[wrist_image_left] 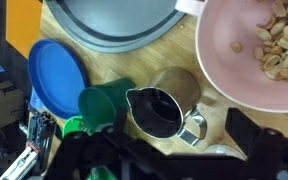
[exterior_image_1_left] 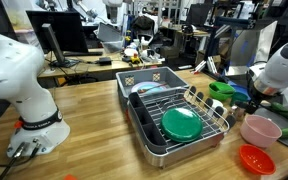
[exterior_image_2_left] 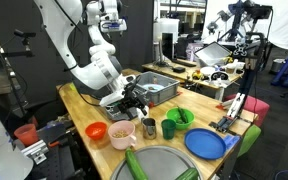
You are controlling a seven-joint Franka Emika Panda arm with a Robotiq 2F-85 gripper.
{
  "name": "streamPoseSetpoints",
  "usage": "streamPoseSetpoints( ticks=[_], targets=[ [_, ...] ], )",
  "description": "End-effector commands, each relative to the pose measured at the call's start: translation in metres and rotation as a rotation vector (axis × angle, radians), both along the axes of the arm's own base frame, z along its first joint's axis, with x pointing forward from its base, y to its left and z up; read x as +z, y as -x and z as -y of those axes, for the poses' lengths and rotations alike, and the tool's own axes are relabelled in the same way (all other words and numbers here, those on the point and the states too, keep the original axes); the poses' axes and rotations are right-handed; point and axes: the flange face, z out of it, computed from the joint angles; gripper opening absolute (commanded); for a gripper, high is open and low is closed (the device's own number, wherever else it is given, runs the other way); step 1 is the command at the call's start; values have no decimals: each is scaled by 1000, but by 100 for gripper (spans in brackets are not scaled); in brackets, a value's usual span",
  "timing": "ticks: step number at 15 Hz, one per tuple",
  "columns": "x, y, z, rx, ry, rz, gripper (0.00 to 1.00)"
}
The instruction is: Pour the contents in the silver jug into the white mug
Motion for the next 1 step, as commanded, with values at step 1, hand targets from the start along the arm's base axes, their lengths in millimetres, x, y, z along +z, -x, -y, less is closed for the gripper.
streamPoseSetpoints(
  ticks=[1],
  targets=[
    [0,0,0,0,0,0,100]
  ],
)
